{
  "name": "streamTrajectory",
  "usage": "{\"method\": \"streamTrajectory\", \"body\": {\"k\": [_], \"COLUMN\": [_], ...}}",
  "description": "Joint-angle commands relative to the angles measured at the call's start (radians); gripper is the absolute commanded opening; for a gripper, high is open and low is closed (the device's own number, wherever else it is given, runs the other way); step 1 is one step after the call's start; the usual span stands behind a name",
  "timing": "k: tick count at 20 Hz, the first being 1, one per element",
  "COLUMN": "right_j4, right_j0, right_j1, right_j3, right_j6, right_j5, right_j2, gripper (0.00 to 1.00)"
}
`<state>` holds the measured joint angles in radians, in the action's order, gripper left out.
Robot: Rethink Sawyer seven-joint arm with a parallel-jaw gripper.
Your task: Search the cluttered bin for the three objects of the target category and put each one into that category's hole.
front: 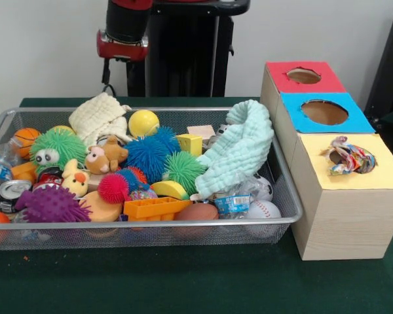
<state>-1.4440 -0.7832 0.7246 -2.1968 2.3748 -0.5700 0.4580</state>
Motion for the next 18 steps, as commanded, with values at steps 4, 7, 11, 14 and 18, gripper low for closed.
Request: {"method": "streamTrajectory", "body": {"k": [4, 7, 11, 14, 18], "right_j4": [-0.484, -0.571, -0.698, -0.767, -0.495], "right_j0": [0.05, 0.026, -0.049, -0.112, -0.115], "right_j1": [-0.028, -0.05, -0.094, -0.207, -0.423], "right_j3": [0.034, 0.026, -0.013, 0.006, 0.26], "right_j6": [0.378, 0.474, 0.619, 0.653, 0.409], "right_j5": [0.043, 0.018, -0.036, -0.087, 0.138], "right_j2": [0.003, 0.066, 0.196, 0.242, 0.059], "gripper": [1.0, 1.0, 1.0, 1.0, 1.0]}}
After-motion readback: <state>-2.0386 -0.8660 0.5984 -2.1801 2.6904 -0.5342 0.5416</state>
